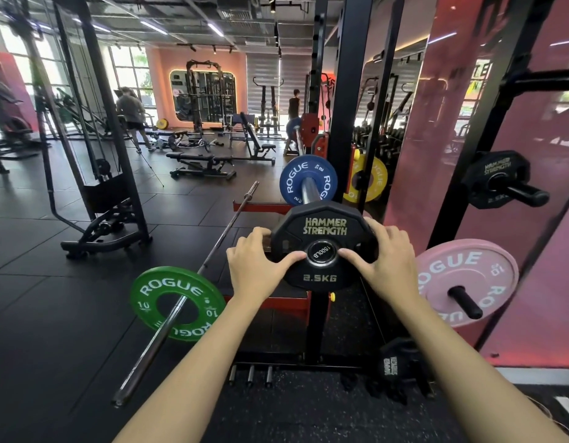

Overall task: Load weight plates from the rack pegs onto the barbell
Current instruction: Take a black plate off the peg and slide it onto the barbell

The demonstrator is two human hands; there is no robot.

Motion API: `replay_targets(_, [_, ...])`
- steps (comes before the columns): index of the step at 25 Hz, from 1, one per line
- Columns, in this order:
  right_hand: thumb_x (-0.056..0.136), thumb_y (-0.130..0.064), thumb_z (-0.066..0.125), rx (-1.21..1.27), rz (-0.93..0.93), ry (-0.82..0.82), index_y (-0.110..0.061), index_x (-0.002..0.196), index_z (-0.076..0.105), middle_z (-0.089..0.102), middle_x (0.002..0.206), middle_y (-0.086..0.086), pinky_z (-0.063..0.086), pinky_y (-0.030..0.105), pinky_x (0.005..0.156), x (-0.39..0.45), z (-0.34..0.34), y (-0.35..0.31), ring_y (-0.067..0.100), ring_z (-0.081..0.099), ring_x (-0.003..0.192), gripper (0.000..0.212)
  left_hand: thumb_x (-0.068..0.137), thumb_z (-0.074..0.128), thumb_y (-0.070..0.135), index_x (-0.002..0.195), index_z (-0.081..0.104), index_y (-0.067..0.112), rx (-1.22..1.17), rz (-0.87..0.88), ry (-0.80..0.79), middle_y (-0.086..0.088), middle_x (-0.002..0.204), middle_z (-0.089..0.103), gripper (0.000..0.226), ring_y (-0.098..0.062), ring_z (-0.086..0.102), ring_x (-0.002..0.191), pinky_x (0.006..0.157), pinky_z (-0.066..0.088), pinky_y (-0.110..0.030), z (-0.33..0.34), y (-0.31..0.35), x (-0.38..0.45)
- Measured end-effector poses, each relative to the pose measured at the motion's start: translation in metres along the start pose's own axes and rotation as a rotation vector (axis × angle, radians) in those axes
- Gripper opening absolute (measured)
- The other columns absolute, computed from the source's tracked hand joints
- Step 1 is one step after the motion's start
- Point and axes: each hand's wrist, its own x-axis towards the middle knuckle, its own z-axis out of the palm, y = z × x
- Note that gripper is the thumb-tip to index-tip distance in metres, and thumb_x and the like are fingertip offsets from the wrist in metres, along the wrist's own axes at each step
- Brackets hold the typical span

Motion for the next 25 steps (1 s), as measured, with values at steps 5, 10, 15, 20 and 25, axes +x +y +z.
replay_targets(5, [0.075,-0.073,0.06,0.015,0.114,-0.06,-0.028,0.137,0.045,0.055,0.109,0.005,0.048,0.043,0.086,0.022,0.028,0.006,0.026,0.049,0.106,0.078,0.068,0.068,0.075,0.112,0.053,0.025,-0.048,-0.071,0.005,0.008,0.106,0.063,0.068,-0.018,0.055,0.104,0.092,0.031,-0.037,0.026,0.001,0.022])
replay_targets(10, [0.074,-0.071,0.064,0.041,0.138,-0.05,-0.03,0.132,0.049,0.054,0.109,0.004,0.05,0.045,0.081,0.054,0.063,0.023,0.026,0.048,0.105,0.073,0.071,0.067,0.073,0.104,0.051,0.025,-0.037,-0.058,0.004,0.009,0.102,0.063,0.061,-0.018,0.055,0.099,0.086,0.03,-0.037,0.059,-0.01,0.061])
replay_targets(15, [0.075,-0.07,0.062,0.042,0.097,-0.021,-0.03,0.133,0.049,0.055,0.106,0.005,0.05,0.045,0.081,0.1,0.114,0.046,0.026,0.048,0.104,0.071,0.069,0.063,0.078,0.095,0.047,0.027,-0.036,-0.088,-0.004,0.012,0.092,0.061,0.06,-0.016,0.054,0.091,0.084,0.032,-0.038,0.104,-0.032,0.109])
replay_targets(20, [0.079,-0.067,0.058,-0.016,0.103,-0.022,-0.024,0.138,0.049,0.055,0.118,0.015,0.048,0.047,0.085,0.15,0.165,0.067,0.032,0.047,0.107,0.073,0.07,0.063,0.078,0.098,0.05,0.026,-0.007,-0.105,0.034,0.011,0.093,0.062,0.061,-0.016,0.055,0.092,0.082,0.03,-0.035,0.152,-0.046,0.162])
replay_targets(25, [0.076,-0.071,0.059,-0.098,0.141,-0.067,-0.029,0.148,0.034,0.039,0.143,0.017,0.043,0.053,0.096,0.189,0.205,0.087,0.036,0.038,0.126,0.086,0.069,0.064,0.078,0.132,0.054,0.033,0.059,-0.116,0.126,0.005,0.12,0.058,0.078,-0.022,0.05,0.11,0.089,0.039,-0.044,0.195,-0.058,0.209])
